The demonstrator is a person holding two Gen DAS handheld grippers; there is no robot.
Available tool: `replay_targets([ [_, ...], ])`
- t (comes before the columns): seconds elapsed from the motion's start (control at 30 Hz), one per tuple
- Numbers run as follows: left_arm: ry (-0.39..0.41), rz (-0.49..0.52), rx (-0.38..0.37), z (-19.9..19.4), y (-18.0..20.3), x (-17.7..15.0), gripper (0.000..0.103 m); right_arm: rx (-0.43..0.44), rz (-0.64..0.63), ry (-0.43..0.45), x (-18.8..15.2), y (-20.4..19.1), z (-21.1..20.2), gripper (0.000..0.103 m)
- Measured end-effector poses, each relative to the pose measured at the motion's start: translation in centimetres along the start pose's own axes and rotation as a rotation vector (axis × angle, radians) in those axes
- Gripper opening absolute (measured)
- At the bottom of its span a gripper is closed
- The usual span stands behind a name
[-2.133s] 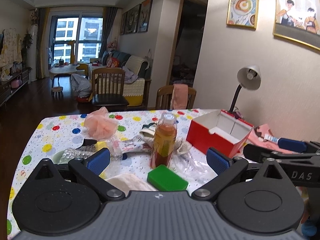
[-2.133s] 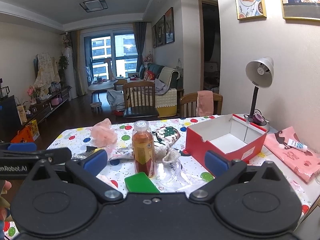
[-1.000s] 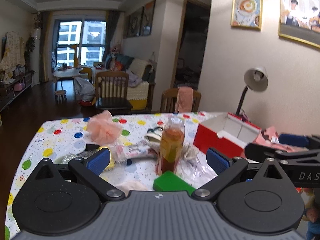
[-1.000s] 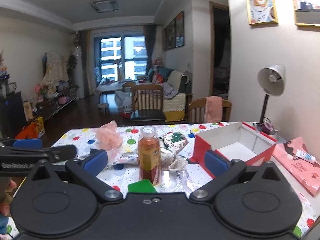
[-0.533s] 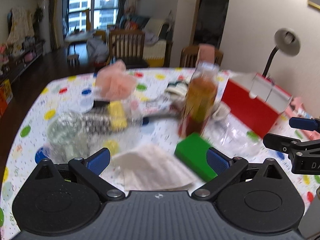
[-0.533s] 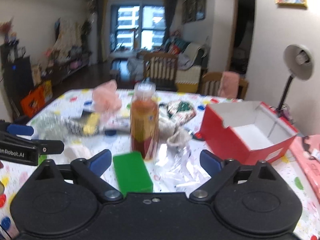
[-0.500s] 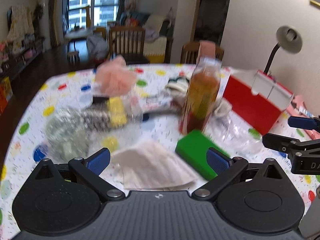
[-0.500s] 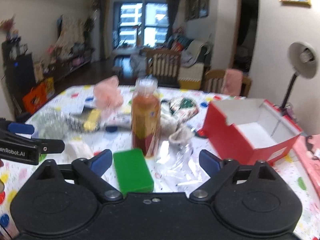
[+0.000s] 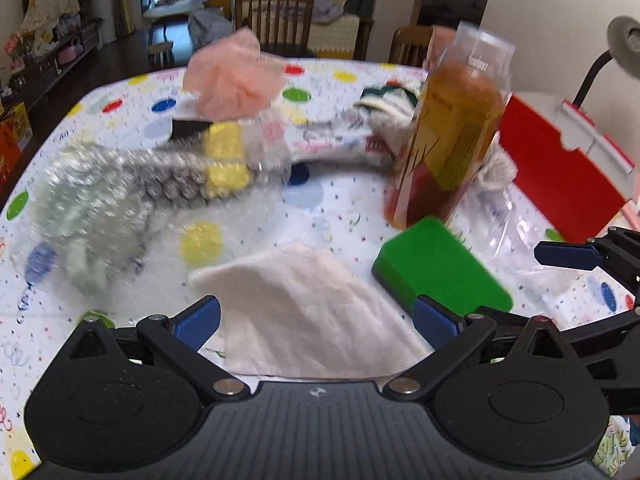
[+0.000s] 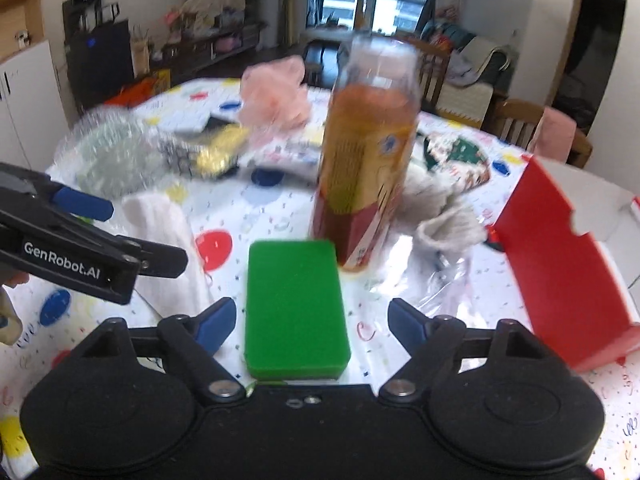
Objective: Organize soft objects
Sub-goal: 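Grasp the white cloth with the left tool while the right tool grasps the green sponge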
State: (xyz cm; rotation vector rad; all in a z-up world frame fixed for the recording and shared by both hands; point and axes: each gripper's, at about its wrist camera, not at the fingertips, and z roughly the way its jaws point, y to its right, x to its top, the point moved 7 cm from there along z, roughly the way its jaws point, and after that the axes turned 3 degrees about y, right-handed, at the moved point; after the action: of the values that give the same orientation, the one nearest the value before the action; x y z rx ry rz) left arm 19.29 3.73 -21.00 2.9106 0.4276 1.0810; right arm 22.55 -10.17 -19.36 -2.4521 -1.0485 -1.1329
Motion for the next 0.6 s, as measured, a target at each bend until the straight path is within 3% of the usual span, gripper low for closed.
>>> replay_targets([
  [0.13, -0.046, -0.007, 0.027, 1.5, 0.2, -0.5, 0.102, 0.013, -0.020, -0.057, -0.6, -0.1, 2.0, 0.080],
  [0.3, -0.085, -0.029, 0.049, 2.8, -0.2, -0.9, 0.090, 0.026, -0.059, -0.123, -1.5, -0.4, 4.1, 0.079],
  [0.6, -0.091, -0.043, 0.044, 3.1, -0.7, -1.0, 0.045, 0.031, -0.094, -0.162, -2.1, -1.3, 5.5, 0.068],
])
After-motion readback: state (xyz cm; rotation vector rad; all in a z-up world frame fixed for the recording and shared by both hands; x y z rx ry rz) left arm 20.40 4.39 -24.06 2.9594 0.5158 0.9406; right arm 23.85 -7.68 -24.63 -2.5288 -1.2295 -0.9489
